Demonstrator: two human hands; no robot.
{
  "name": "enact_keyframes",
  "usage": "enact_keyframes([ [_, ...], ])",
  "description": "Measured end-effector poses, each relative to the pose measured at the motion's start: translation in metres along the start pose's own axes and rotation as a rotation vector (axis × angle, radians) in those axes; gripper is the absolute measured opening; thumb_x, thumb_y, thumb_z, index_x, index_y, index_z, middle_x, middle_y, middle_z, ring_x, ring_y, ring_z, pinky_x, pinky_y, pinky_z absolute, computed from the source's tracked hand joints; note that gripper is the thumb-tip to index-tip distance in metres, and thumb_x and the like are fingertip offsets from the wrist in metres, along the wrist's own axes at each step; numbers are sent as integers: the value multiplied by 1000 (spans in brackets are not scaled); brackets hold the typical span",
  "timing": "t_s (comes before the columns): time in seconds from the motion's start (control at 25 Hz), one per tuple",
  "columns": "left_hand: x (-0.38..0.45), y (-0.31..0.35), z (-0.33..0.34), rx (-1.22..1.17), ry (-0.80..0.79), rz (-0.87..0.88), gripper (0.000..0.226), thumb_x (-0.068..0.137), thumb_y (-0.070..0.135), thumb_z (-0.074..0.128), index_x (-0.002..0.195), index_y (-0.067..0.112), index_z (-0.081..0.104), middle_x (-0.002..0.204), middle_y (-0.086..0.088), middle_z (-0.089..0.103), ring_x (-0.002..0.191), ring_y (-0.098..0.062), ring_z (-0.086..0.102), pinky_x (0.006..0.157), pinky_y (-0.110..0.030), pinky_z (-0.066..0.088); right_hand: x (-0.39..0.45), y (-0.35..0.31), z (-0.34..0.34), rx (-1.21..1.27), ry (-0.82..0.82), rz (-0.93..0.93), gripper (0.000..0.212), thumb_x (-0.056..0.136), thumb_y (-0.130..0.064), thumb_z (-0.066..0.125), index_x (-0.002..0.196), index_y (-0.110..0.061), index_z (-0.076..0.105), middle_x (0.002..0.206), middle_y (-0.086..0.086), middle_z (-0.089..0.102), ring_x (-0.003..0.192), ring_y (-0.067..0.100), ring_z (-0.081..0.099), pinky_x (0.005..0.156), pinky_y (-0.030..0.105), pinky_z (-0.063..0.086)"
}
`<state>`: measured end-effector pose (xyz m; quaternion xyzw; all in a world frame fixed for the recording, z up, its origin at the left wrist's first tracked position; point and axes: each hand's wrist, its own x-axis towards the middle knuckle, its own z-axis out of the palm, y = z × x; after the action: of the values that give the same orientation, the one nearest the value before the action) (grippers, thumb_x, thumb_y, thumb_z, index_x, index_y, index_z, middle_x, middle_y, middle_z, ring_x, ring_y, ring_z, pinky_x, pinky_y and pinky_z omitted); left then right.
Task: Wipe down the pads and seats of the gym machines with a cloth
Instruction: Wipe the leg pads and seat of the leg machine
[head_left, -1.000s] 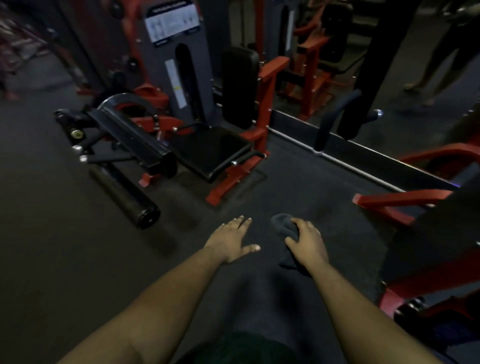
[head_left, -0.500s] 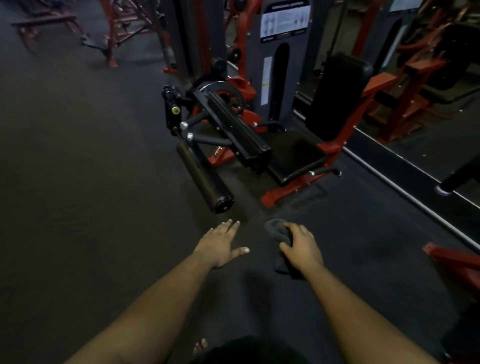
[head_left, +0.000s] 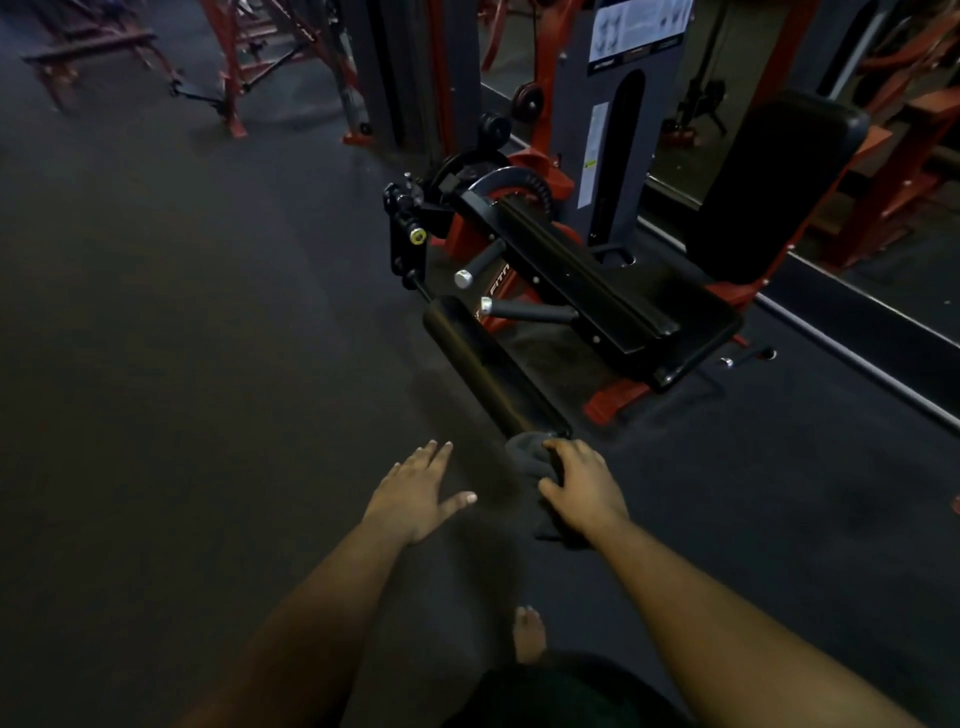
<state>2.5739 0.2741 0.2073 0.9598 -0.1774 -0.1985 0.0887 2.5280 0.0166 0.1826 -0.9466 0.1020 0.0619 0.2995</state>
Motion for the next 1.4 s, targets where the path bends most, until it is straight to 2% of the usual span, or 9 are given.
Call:
enact_keyframes([
  [0.16, 40, -52, -23, 10, 20, -22, 96, 88, 80, 37, 162, 26, 8, 170, -3, 10, 156, -21, 13, 125, -43, 16, 75, -42, 32, 25, 2, -34, 54, 89, -32, 65, 141, -26, 50, 136, 1, 51, 128, 25, 46, 101, 42, 48],
  [0.32, 81, -109, -51, 7, 39, -70, 116, 67, 93, 12, 162, 27, 10, 169, -3, 13, 155, -21, 14, 125, -43, 17, 143, -89, 60, 56, -44, -43, 55, 89, -34, 66, 141, -26, 49, 138, 1, 50, 130, 25, 46, 103, 45, 48],
  [0.44, 118, -148, -74, -11, 37, -73, 107, 76, 89, 24, 162, 27, 11, 169, -3, 14, 155, -21, 14, 124, -44, 18, 187, -117, 74, 33, -50, -19, 56, 90, -36, 66, 142, -28, 48, 140, -1, 48, 132, 24, 44, 102, 45, 48],
  [0.48, 133, -161, -80, -9, 28, -60, 106, 77, 89, 25, 162, 27, 10, 169, -3, 14, 155, -21, 14, 124, -44, 17, 201, -124, 79, 27, -41, -1, 56, 90, -36, 66, 142, -29, 47, 140, -1, 48, 132, 24, 44, 102, 45, 48],
  [0.72, 248, -248, -114, 50, -27, 152, 129, 59, 101, -5, 162, 24, 12, 169, -5, 16, 155, -23, 16, 123, -45, 19, 279, -167, 121, 24, 69, 215, 56, 89, -34, 66, 141, -30, 47, 139, 0, 48, 130, 27, 44, 101, 46, 48],
  [0.8, 284, -272, -131, 78, -66, 232, 126, 62, 100, -2, 162, 24, 12, 169, -5, 16, 155, -23, 16, 123, -45, 19, 293, -185, 132, 46, 113, 299, 56, 89, -34, 67, 142, -29, 48, 139, 1, 48, 129, 27, 44, 101, 46, 48],
  [1.0, 362, -304, -172, 210, -198, 420, 95, 90, 77, 38, 162, 24, 8, 170, -5, 9, 156, -22, 11, 125, -43, 15, 314, -220, 148, 106, 268, 515, 55, 88, -32, 68, 140, -29, 49, 136, 1, 49, 126, 27, 45, 100, 46, 49],
  [1.24, 462, -293, -185, 294, -263, 573, 93, 91, 74, 41, 162, 22, 9, 170, -5, 9, 156, -22, 11, 125, -43, 15, 372, -219, 161, 117, 385, 598, 53, 89, -32, 66, 139, -33, 48, 137, 1, 48, 128, 27, 44, 97, 51, 50],
  [1.4, 515, -294, -180, 330, -312, 619, 97, 89, 79, 38, 162, 21, 11, 169, -6, 12, 156, -23, 13, 124, -44, 17, 427, -220, 165, 102, 476, 581, 51, 90, -29, 66, 139, -31, 53, 136, 5, 50, 131, 29, 43, 96, 51, 51],
])
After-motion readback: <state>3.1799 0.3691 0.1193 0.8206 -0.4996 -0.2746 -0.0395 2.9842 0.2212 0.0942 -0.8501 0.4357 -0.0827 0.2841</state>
